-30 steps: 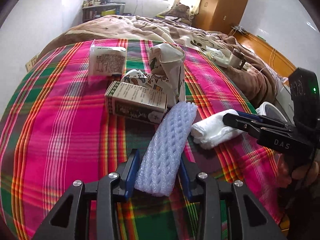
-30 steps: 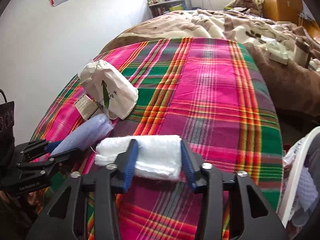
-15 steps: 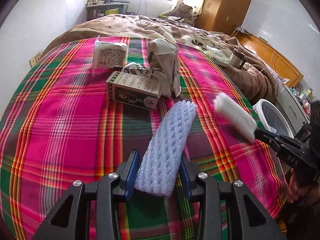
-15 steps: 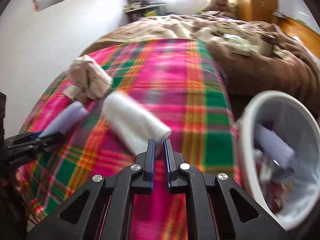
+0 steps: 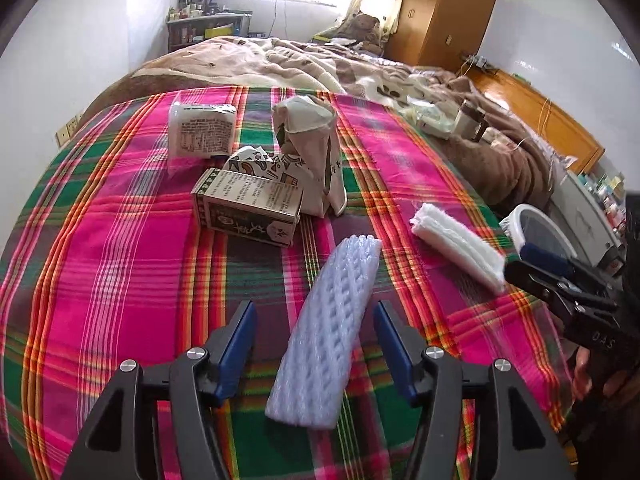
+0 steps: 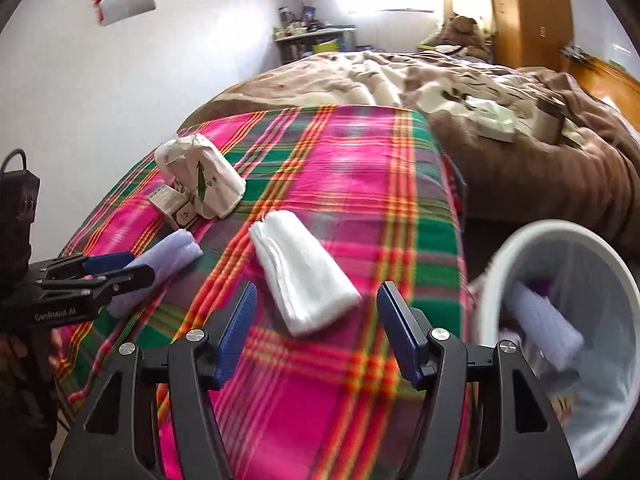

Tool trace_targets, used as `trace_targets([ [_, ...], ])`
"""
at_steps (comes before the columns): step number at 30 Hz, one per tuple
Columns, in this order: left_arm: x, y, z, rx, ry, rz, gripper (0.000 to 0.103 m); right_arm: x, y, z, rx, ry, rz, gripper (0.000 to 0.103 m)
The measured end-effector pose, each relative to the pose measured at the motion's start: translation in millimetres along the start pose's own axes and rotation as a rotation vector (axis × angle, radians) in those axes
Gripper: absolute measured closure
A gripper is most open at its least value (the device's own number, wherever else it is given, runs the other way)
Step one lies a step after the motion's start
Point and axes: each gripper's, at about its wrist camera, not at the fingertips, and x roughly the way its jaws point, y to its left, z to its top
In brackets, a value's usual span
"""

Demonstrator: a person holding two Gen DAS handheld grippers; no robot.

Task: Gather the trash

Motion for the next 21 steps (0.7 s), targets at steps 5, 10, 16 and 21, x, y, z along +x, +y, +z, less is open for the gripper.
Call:
trace_targets([
  [5,14.1,-9.3,-2.1,0.052,0.034,0.031,0.043,31.4,6.3,7.0,-0.091,0.087,-0.034,0.039],
  [10,13.9,-15.2,-2.5,0.058,0.028,0.036,0.055,32.9,3.8,7.5,-0.086,0.110,-0.027,0.052],
  [16,9.6,-26.5,-2.5,0.080,0.026,0.028,0.069,23.7,0.6,4.8,-0.048,0.079,-0.029,0.070],
  [21,-0.4,-37.0,-1.7,0.089,0.001,0.026,0.071,9.0,3.3,-0.4,-0.038,0.035,-0.023,0.072],
])
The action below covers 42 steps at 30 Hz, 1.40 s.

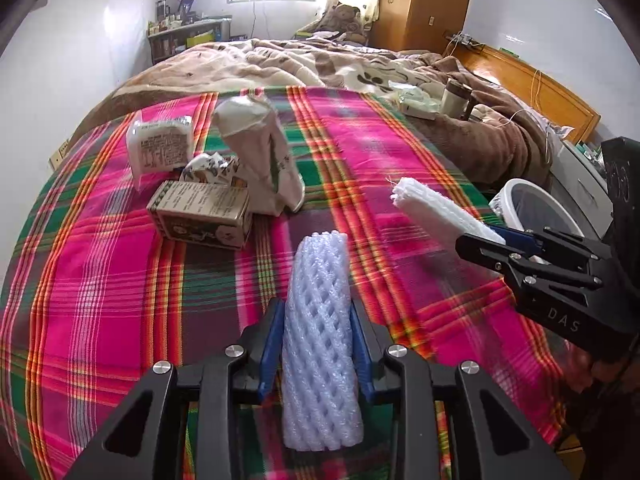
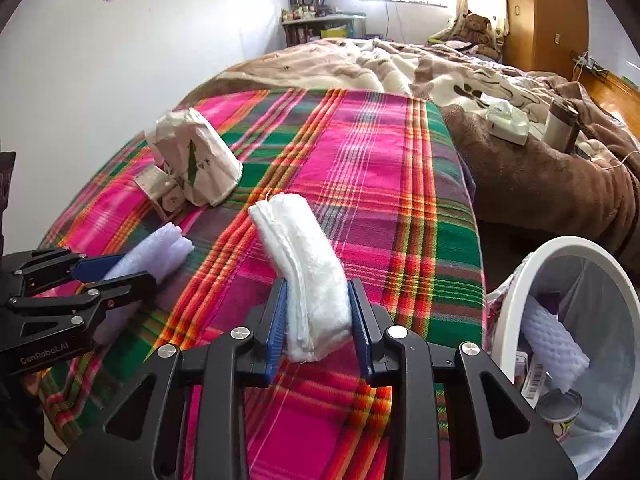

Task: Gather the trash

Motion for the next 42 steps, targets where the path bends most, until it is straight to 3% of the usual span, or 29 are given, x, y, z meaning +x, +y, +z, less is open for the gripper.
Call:
trace_targets([
  [13,-39.7,-41.7,12.8,0.044,-0.113,-0.040,0.071,-54.9,-26.5,-1.6,0.119,-0.144,-0.022,0.072],
  [22,-60.5,-83.6,32.1,0.076,-0.195,-0.102,0.071,-93.9,-51.6,-5.7,0.163,-0.235,-0.099,0.072],
  [29,-65.8,-120.3,44.2,0.118,-0.233,-0.143,0.071,-113.9,-76.1,-14.6,0.224,-0.258,-0.179,0.072],
  [42,-45.4,-188.0,56.8,0.184,-0.227,-0.209,0.071,-130.0,-117.3,-32.7,0.316,-0.258,-0.293,0.072],
])
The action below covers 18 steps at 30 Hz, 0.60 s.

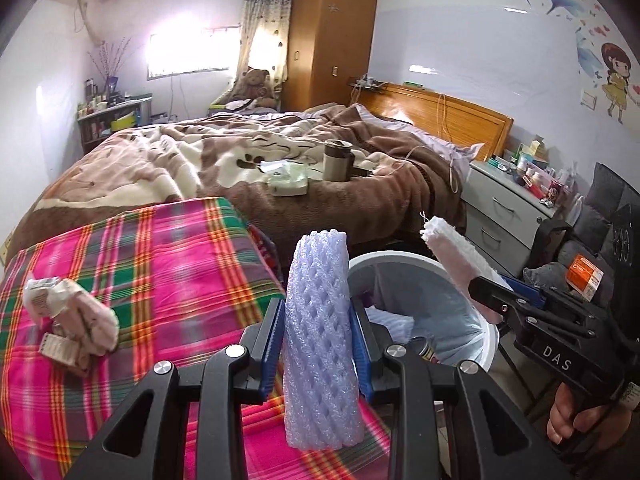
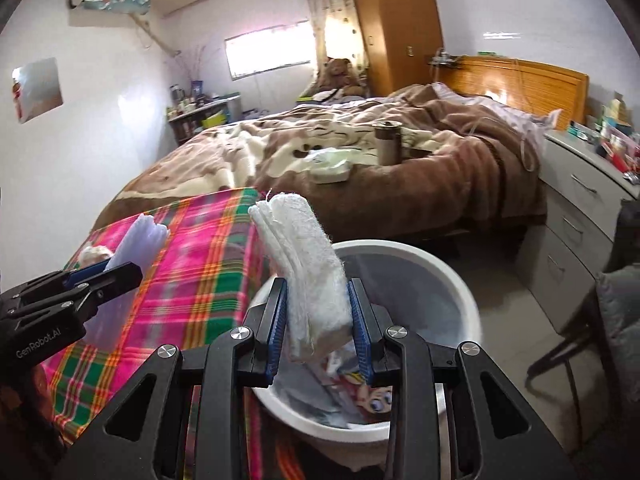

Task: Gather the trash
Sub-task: 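Carry the foam sleeve and cloth over the white bin and open both tools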

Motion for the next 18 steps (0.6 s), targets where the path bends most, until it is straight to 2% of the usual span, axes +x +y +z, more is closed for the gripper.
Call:
trace_targets([
  [3,11.8,-9.2,2.7,-0.010,0.010,-0.037,0.071,5.2,-8.9,-0.3,0.015,0.014,-0.038,0.071],
  [10,37.2,-31.8,1.6,0.017,0.035,-0.063,0.071,16.1,-28.8,-8.1,0.036,0.060,-0.104,0.071],
  [14,50.9,-41.4,1.3,0.017,0.057,-0.100,0.071,22.5,-42.1,-12.1,0.066,0.088,-0.112,0.071],
  [18,57.8,-53.9,0.6,0.063,0.058,-0.063,0.071,25.2,-51.1,-16.0,0.071,0.111,-0.134,0.070],
])
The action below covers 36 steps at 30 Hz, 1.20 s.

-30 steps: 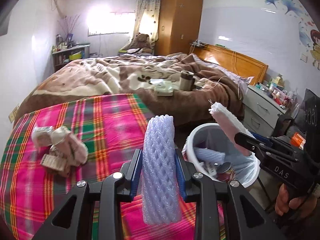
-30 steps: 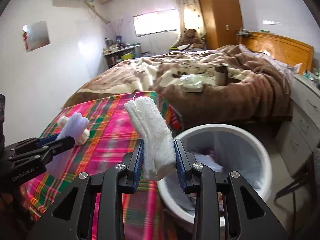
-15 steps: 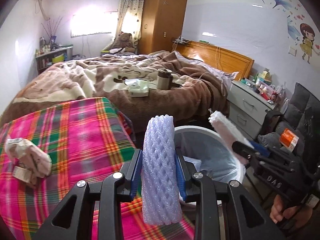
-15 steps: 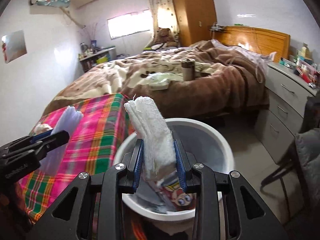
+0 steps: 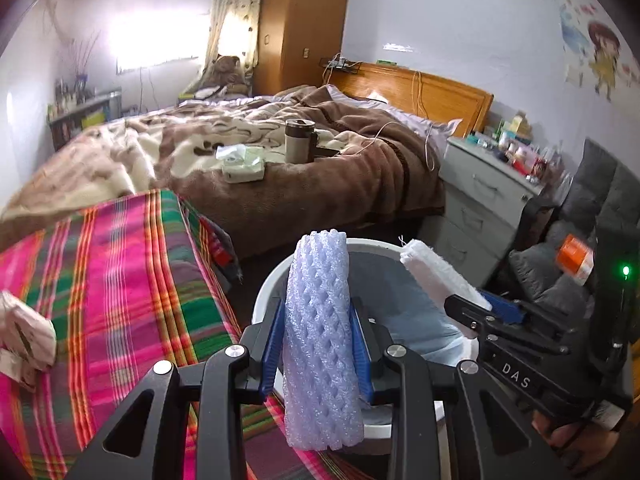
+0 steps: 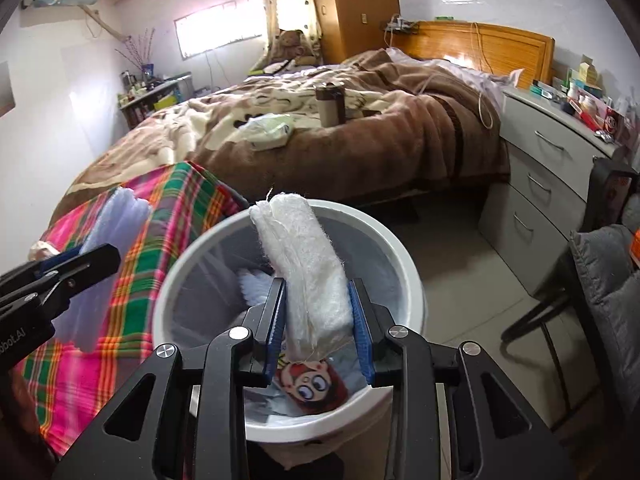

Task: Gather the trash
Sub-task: 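Carry the foam sleeve and cloth over the white bin and open both tools, then move both open tools back over the items on the blanket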

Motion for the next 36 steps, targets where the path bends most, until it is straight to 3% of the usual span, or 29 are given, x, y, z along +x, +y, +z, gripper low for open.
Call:
trace_targets([
  [2,5.0,-1.2,1.6,-0.022,0.013,-0.039,0.071,1.5,-2.7,-2.2,0.001,0.010,-0.009,0.070],
  [10,20.2,-6.6,4.2,-0.012,0.032,-0.014,0.069,11.9,-6.3,-0.2,-0.009,0.042,-0.023,0.068],
  [14,21.3,-1.1,5.1,-0.046,0.040,-0.050,0.051,12.2,-8.0,0.8,-0.002,0.044,-0.043,0.059],
  [17,16.3,1.6,5.6,-0.042,0.026,-0.035,0.048,9.9,-7.6,0.8,-0.007,0.039,-0.046,0.044],
  [30,-19.7,36.7,0.6,-0.100,-0.010,0.018,0.045,-3.3,16.2,7.1,-0.028,-0.017,0.010,0.043],
  [36,-44.3,59.8,-6.0,-0.120,-0.053,0.090,0.042,-8.0,36.8,8.2,-0.053,-0.059,0.074,0.043],
])
